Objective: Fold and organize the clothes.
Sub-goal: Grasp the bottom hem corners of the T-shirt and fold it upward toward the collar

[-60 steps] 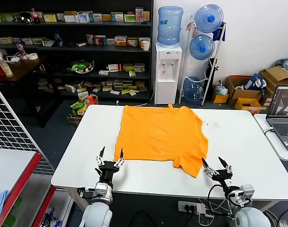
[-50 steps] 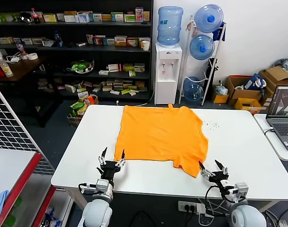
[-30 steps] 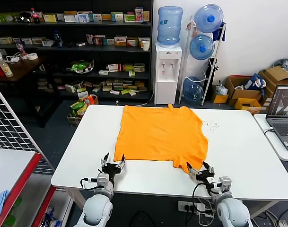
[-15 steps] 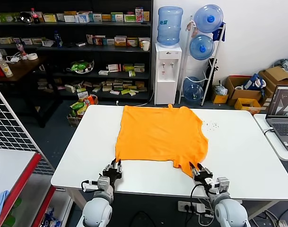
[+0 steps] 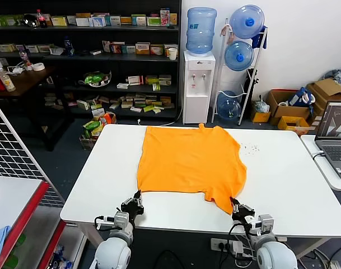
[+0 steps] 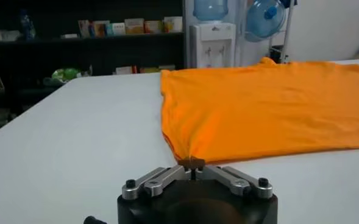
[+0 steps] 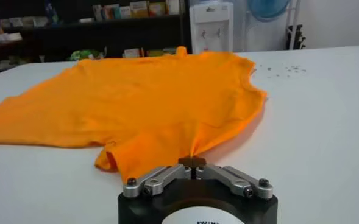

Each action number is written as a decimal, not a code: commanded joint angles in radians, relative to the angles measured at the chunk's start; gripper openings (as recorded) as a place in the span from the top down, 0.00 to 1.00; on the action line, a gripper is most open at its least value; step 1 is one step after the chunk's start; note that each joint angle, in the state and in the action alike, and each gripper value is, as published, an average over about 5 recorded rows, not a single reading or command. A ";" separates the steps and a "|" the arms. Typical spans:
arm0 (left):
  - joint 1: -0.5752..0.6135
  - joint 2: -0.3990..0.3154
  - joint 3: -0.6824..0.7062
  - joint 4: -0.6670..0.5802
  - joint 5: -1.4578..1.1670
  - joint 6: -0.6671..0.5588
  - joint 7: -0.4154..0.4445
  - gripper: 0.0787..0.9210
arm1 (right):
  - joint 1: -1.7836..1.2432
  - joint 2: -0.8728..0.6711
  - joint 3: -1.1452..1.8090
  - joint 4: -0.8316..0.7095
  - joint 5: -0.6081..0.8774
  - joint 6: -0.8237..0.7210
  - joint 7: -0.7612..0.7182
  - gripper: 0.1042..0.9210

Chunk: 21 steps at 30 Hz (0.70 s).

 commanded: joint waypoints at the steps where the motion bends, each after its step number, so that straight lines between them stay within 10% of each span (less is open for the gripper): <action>1: 0.041 0.029 -0.003 -0.099 0.003 0.003 0.002 0.99 | -0.120 -0.013 0.013 0.159 -0.020 -0.002 0.014 0.98; 21: 0.313 0.108 -0.036 -0.337 0.100 -0.049 0.009 0.99 | -0.291 -0.071 0.059 0.331 -0.084 0.057 0.047 0.98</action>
